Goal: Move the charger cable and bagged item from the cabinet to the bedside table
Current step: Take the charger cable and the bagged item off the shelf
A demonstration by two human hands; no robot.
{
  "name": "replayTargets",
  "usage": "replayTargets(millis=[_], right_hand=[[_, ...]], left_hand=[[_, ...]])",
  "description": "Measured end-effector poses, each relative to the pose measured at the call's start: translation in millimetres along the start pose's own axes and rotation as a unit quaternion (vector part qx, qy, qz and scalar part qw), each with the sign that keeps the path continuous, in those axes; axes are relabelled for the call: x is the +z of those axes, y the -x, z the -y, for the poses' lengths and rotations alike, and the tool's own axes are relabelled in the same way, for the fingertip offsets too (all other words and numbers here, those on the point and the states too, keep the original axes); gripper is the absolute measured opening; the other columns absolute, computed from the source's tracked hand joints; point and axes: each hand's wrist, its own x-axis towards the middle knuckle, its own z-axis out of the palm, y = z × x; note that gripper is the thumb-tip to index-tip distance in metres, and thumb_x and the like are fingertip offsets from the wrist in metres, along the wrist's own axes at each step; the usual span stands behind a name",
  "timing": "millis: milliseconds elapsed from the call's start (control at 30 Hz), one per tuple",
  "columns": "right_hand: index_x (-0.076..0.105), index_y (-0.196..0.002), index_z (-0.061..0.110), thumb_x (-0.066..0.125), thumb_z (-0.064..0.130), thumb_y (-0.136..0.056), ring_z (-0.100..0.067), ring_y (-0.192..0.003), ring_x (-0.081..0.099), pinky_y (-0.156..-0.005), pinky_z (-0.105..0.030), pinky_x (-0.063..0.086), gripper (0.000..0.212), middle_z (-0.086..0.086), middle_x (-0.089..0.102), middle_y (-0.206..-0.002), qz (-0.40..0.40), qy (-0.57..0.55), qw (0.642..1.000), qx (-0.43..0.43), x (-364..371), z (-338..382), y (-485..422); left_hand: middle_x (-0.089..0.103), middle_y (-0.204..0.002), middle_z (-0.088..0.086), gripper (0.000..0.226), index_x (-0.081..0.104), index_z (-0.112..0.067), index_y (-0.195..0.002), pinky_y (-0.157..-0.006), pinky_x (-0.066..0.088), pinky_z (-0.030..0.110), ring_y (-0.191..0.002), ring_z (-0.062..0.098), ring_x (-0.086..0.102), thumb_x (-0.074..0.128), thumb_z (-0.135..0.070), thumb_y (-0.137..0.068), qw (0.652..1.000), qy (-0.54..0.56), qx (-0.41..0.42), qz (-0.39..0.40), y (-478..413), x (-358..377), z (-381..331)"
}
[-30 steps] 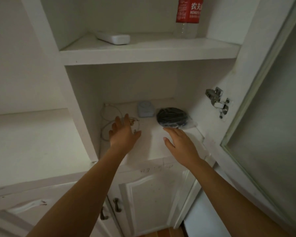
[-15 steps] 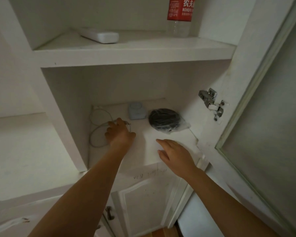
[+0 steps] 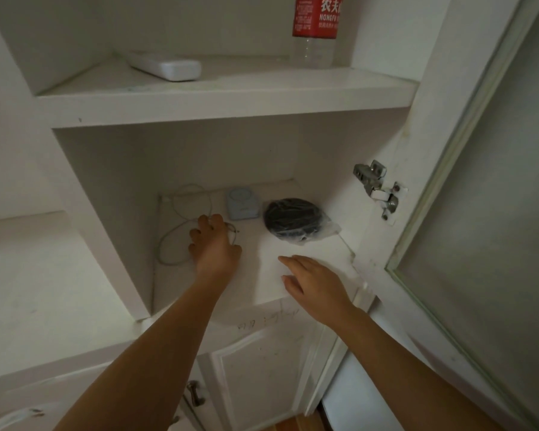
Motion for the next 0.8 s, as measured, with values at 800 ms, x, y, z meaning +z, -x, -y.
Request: replayTargets(millis=[800], right_hand=[[0.035,-0.137,0.014,0.065,0.048,-0.076,-0.035,-0.131,0.021,-0.105,-0.043,0.025,0.076,-0.018,0.027,-0.145,-0.014,0.002,0.987,0.159,-5,-32,-85]], left_hand=[[0.043,-0.128,0.021,0.051,0.049,-0.004,-0.108,-0.088,0.037,0.045,-0.105,0.042,0.041,0.067,-0.004,-0.061,0.992,0.098,0.023,-0.073,8,-6,6]])
